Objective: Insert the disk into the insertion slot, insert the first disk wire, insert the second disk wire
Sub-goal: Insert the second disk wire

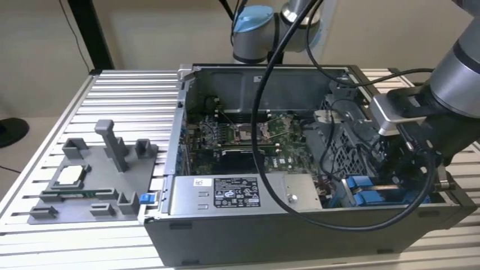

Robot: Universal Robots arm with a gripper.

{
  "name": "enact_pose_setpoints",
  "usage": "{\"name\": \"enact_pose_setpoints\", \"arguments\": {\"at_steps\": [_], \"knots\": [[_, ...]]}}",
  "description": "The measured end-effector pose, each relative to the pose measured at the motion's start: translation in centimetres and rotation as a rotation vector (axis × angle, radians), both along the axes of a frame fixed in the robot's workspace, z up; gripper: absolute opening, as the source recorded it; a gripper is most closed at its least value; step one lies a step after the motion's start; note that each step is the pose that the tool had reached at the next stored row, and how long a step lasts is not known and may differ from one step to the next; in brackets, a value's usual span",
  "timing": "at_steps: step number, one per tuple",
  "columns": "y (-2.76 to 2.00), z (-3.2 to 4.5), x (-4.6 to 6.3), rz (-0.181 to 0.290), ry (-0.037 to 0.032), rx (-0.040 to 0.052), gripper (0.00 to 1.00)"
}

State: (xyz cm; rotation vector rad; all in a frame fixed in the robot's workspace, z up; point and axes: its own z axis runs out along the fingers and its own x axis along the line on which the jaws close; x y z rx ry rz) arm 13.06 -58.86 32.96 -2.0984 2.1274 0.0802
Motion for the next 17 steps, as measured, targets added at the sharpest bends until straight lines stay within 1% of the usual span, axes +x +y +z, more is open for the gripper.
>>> {"name": "enact_pose_setpoints", "arguments": {"at_steps": [2,3,14,16,17], "knots": [[0.0,0.42,0.0,0.0,0.0,0.0006,1.0],[0.0,0.81,0.0,0.0,0.0,0.0003,1.0],[0.0,5.75,0.0,0.0,0.0013,0.0,1.0],[0.0,6.26,0.0,0.0,0.0012,-0.0001,1.0],[0.0,6.29,0.0,0.0,0.0012,0.0001,1.0]]}}
